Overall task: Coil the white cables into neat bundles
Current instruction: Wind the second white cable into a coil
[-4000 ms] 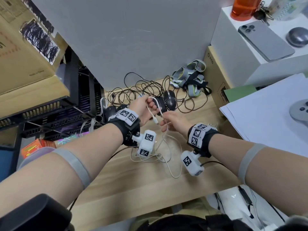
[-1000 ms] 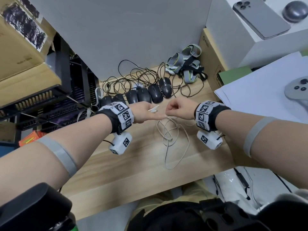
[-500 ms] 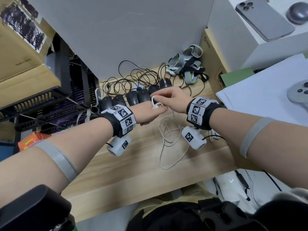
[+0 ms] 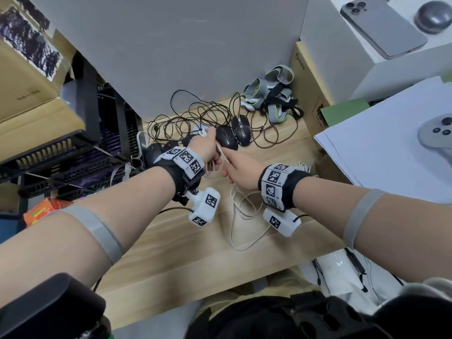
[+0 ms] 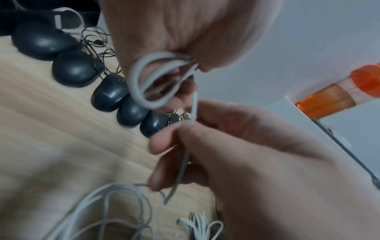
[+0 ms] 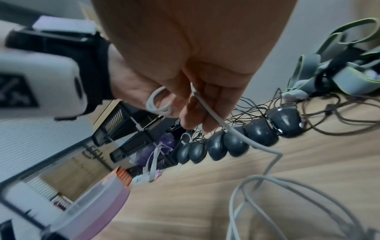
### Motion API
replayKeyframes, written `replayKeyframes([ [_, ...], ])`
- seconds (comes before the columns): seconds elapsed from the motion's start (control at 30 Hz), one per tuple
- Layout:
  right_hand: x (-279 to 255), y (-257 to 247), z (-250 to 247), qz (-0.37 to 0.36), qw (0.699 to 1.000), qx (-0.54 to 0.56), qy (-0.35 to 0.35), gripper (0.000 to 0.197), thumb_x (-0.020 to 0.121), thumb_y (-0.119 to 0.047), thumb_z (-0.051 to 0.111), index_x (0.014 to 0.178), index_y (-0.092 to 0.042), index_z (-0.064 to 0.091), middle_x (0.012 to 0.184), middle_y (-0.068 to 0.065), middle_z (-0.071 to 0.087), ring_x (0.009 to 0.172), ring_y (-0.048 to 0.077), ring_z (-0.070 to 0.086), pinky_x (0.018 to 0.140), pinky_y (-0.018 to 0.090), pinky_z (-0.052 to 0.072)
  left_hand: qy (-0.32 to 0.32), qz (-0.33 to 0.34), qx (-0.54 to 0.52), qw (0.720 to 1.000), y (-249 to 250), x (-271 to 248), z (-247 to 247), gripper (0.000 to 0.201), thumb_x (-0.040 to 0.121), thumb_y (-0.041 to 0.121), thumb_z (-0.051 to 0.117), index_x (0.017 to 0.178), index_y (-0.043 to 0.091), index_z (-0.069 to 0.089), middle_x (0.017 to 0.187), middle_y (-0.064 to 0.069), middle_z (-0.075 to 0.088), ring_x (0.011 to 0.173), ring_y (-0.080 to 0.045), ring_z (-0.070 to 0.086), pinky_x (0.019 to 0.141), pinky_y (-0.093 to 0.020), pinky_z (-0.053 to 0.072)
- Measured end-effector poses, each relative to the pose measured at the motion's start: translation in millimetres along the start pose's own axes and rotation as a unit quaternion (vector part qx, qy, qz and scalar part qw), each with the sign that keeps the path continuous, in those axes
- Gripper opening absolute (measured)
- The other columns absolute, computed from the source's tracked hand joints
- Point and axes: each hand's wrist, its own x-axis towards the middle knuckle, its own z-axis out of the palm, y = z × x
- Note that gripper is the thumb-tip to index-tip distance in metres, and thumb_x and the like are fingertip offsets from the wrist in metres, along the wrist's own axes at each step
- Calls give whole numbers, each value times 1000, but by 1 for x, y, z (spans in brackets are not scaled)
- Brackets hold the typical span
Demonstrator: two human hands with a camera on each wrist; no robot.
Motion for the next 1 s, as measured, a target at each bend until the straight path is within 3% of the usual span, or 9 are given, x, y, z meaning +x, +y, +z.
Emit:
replayKeyframes([
  [0.1, -1, -2, 11, -22, 995, -90, -34, 20, 96, -12, 38, 112, -10, 49, 96, 10, 65, 78, 25, 60, 71, 35, 50, 58, -4, -40, 998, 3, 5, 0, 50, 100, 44, 40, 67, 11, 59, 53, -10, 51, 45, -22, 47, 53, -28, 45],
  [0.2, -9, -4, 18, -62, 985, -140, -75, 14, 97, -15, 41, 97, -8, 53, 92, 10, 64, 79, 26, 57, 68, 33, 47, 68, -45, -146, 986, 10, 4, -3, 50, 101, 48, 44, 64, 15, 48, 62, -8, 52, 55, -23, 52, 68, -35, 56],
  [0.3, -18, 3, 23, -56, 973, -174, -138, 17, 101, -23, 38, 93, -14, 50, 96, 10, 63, 81, 22, 50, 71, 30, 37, 43, -78, -280, 956, 16, -4, -9, 49, 103, 53, 42, 68, 19, 40, 53, 2, 36, 41, -13, 35, 45, -22, 45],
  [0.37, -24, 8, 26, -55, 966, -195, -159, 25, 103, -29, 35, 103, -11, 52, 102, 9, 63, 86, 24, 53, 75, 31, 37, 58, -65, -255, 963, 16, -3, -14, 48, 101, 54, 43, 69, 21, 36, 51, 5, 28, 37, -10, 23, 37, -17, 25],
  [0.47, -30, 8, 24, -93, 959, -211, -167, 29, 102, -30, 38, 108, -10, 58, 102, 11, 65, 87, 26, 55, 73, 31, 36, 85, 16, -53, 995, 10, -2, -15, 48, 97, 61, 45, 71, 20, 40, 59, 2, 37, 45, -17, 36, 46, -23, 35],
  [0.57, -28, -2, 12, -146, 968, -179, -101, 24, 99, -26, 45, 97, -10, 63, 90, 7, 66, 78, 23, 54, 68, 33, 38, 35, 68, 126, 989, 1, -7, -12, 58, 91, 74, 42, 85, 17, 51, 61, 1, 43, 47, -17, 39, 48, -24, 39],
  [0.73, -13, -14, -12, -62, 995, -67, 41, 20, 82, -23, 60, 63, -26, 54, 57, -8, 54, 58, 11, 52, 58, 28, 39, -107, 15, 190, 976, -2, -18, -7, 81, 84, 89, 27, 59, 16, 55, 57, -6, 50, 43, -18, 43, 49, -22, 38],
  [0.93, 2, -8, -27, 55, 990, 50, 122, 11, 65, -27, 64, 73, -25, 57, 73, -2, 69, 74, 19, 68, 70, 39, 58, -209, 8, 124, 970, -5, -20, -3, 85, 48, 98, 62, 70, 17, 49, 67, -8, 44, 52, -16, 32, 53, -26, 20],
  [1.0, 2, -3, -27, 58, 983, 112, 134, 25, 60, -24, 67, 79, -25, 52, 71, 1, 68, 69, 21, 69, 64, 40, 58, -231, 10, 119, 965, -2, -19, -6, 79, 57, 90, 68, 75, 15, 52, 67, -7, 43, 51, -14, 25, 50, -23, 16],
])
